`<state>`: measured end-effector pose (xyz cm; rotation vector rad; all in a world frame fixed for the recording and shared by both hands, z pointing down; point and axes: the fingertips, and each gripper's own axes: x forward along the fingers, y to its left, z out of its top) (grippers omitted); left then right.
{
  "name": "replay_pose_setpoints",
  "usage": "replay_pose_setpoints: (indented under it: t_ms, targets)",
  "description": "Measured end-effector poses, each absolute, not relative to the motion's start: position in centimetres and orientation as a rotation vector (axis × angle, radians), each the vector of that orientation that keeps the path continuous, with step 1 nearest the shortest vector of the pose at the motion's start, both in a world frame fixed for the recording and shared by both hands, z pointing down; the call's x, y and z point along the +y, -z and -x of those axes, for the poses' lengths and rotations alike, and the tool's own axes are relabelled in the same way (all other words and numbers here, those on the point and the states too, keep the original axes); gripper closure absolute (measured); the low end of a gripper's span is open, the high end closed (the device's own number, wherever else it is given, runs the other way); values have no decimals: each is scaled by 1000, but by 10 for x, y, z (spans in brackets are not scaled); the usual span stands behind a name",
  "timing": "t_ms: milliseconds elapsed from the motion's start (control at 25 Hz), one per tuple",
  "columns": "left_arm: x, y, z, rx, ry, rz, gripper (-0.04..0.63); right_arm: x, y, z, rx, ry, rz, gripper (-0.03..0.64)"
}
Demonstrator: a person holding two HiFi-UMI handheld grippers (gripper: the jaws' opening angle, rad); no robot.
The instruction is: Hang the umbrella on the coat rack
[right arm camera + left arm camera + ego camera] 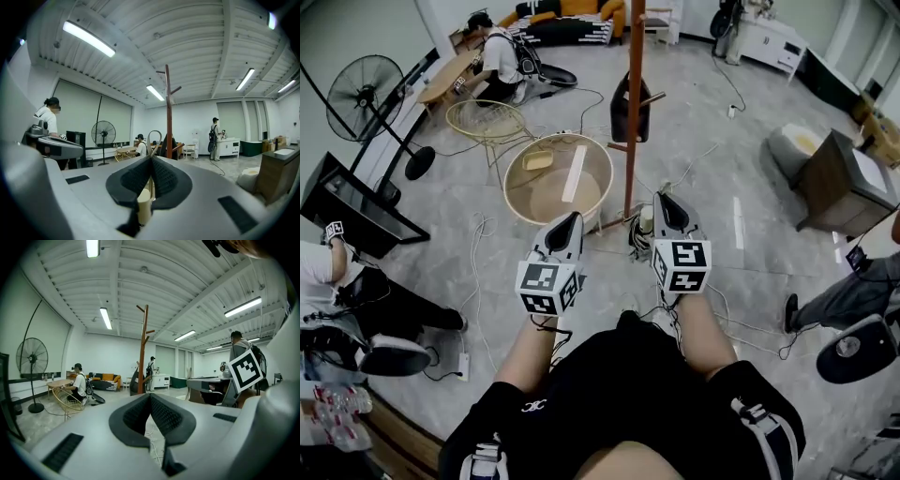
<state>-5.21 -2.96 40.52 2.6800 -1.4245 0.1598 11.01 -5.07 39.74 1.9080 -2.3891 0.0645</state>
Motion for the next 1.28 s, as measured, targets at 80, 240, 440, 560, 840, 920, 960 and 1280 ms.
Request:
replay_pose_setpoints:
  t_ms: [80, 240, 440, 560, 840, 920, 960, 1280]
  targets:
    - [-64, -401, 37, -1433, -178, -2683, 578, -87, -399, -119, -2400, -77, -1881, 598]
    - [-127, -396, 14, -1447, -167, -2668, 578, -155, -409, -132, -2407, -88, -1814, 598]
    - [-196, -402, -10, -1453, -181, -2655, 578, -233, -434, -148, -2369, -102, -1772, 598]
    - [-228, -408, -24, -1458, -207, -2642, 578, -266, -451, -156, -2346, -122, -1744, 598]
    - [-276, -422, -32, -1477, -248, -2607, 578, -320, -491, -162, -2293, -176, -1697, 597]
    - [-287, -426, -27, -1478, -253, -2596, 578, -332, -505, -161, -2267, -191, -1694, 598]
    - [-293, -427, -23, -1477, -255, -2591, 578, -338, -512, -160, -2254, -205, -1691, 598]
    - [-340, -426, 4, -1458, -239, -2594, 578, -384, -540, -141, -2172, -263, -1667, 598]
